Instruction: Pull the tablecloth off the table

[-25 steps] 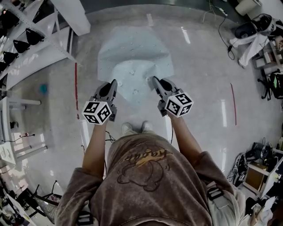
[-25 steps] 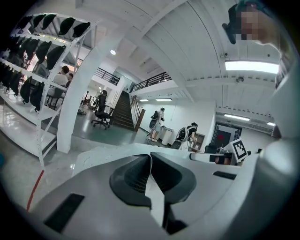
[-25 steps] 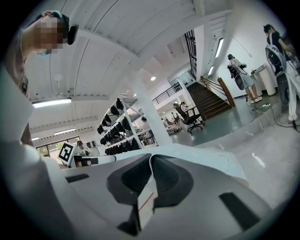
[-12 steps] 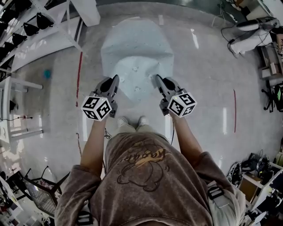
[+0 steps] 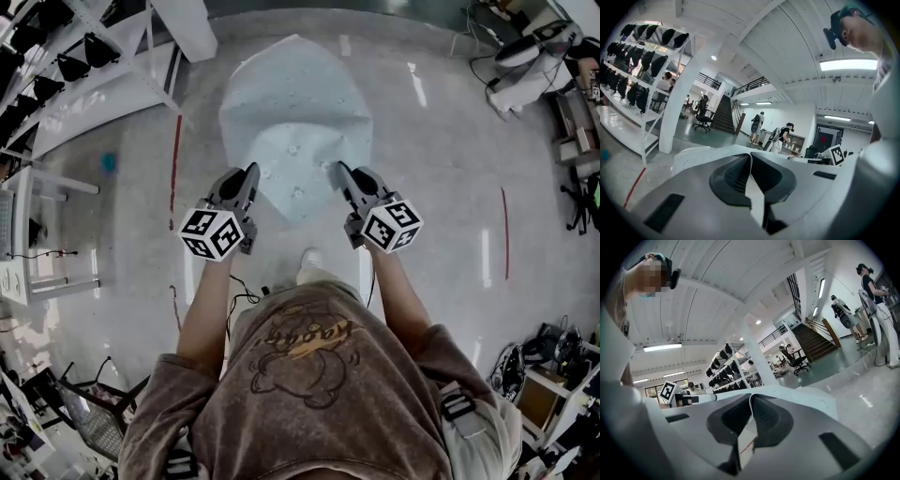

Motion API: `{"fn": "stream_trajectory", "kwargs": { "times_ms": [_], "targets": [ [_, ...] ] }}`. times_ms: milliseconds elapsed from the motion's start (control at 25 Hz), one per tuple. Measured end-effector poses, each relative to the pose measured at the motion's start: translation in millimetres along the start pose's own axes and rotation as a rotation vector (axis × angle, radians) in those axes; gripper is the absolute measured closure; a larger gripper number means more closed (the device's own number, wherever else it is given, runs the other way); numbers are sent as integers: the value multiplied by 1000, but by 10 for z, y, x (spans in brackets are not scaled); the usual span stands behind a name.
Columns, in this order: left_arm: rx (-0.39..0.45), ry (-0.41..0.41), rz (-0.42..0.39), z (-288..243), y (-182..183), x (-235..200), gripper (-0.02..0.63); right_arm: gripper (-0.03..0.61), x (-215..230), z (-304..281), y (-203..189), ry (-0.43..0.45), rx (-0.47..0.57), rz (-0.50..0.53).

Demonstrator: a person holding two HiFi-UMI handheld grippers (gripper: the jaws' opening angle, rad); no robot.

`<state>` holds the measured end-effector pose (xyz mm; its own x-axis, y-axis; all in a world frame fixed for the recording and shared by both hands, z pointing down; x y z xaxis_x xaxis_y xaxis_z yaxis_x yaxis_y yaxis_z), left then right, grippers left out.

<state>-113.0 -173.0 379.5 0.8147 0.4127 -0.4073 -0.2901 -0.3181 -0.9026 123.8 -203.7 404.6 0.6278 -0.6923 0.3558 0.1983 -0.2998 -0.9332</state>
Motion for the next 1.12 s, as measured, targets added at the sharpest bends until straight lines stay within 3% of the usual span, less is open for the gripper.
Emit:
{"fn": "stream_trajectory", "kwargs": {
  "times_ms": [600, 1120],
  "targets": [
    [23, -90, 8, 814, -82, 97, 594, 569, -881, 372, -133, -47, 20, 44],
    [36, -136, 51, 1438, -376, 379, 594, 569, -1456, 868, -332, -100, 21, 6]
  ]
}}
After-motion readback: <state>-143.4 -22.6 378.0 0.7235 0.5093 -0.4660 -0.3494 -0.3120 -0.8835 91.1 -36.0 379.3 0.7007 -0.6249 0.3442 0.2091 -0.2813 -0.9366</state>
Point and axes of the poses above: the fingertips, and each gripper's own axes: z backward along the fingers, x to its right, y out of its top, the point moved 5 cm from there along z, backward along the fingers, and after that the axes turned 4 degrees about z, right-handed, at the moved point
